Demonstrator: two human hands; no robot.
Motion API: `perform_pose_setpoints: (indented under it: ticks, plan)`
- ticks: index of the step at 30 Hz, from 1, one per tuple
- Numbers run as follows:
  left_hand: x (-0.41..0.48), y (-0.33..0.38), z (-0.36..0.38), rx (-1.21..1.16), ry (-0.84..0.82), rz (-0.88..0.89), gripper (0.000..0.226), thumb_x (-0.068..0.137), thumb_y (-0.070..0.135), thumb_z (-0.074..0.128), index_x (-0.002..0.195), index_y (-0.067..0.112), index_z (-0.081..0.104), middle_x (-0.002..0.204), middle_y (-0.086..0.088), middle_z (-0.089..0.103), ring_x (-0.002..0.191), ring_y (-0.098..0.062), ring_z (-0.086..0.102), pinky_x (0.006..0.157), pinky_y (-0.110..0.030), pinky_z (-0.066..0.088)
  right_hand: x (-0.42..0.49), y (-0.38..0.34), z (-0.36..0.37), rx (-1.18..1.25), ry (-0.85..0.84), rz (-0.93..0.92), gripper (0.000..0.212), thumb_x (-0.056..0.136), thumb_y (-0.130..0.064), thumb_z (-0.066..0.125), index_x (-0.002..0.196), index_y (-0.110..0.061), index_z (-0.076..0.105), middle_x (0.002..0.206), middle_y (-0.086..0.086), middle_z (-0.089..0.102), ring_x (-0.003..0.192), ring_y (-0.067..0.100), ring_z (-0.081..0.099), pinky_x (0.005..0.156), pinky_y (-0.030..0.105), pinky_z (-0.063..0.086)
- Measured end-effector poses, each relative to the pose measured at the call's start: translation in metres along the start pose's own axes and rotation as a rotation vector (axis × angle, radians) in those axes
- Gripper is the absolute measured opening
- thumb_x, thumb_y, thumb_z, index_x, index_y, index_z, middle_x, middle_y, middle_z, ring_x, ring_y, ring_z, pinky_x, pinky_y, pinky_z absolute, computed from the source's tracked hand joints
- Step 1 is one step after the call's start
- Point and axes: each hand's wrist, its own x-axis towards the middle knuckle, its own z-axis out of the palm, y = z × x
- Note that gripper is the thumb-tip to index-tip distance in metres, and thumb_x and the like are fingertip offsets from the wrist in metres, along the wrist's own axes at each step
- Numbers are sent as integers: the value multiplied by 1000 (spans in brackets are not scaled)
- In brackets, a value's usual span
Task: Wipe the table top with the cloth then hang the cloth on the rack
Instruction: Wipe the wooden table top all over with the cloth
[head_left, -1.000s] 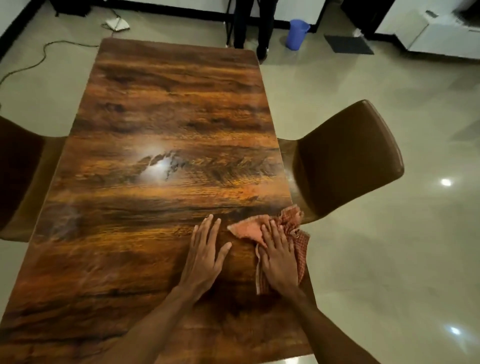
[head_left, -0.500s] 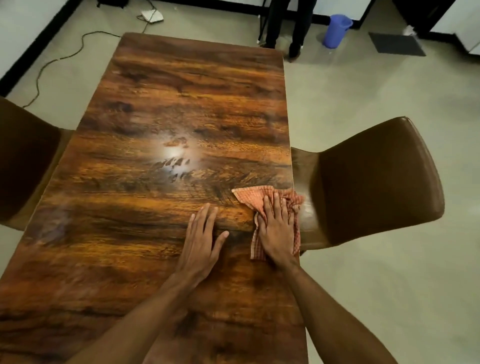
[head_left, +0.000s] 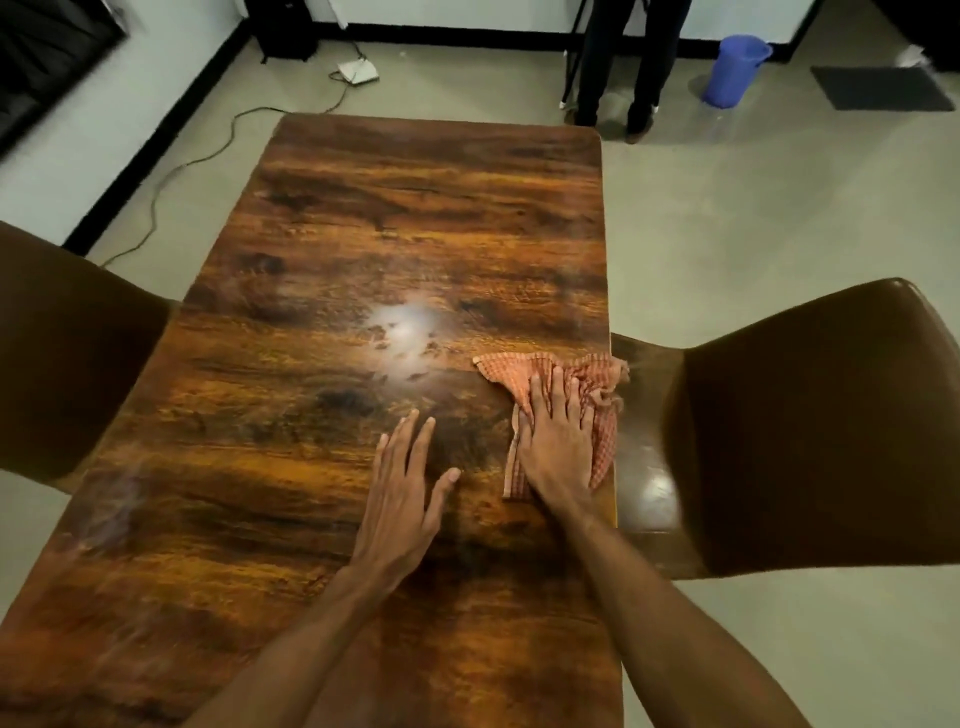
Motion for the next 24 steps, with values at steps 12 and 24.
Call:
perform_pose_setpoints:
  ticks: [12, 24]
  plan:
    - [-11, -71, -44, 14, 26, -71, 66, 104, 56, 28, 160, 21, 20, 169, 1, 10, 155, -8, 2, 127, -40, 2, -14, -112, 34, -16, -66, -272, 62, 108, -48, 22, 164, -26, 5, 172, 2, -2, 159, 27, -1, 127, 52, 5]
    - [-12, -248, -130, -34, 72, -77, 66, 103, 55, 30, 159, 19, 24, 168, 1, 13, 155, -11, 6, 126, -39, 1, 33, -260, 90, -109, -142, -421, 64, 105, -50, 13, 165, -28, 6, 173, -1, -4, 159, 25, -2, 127, 51, 3]
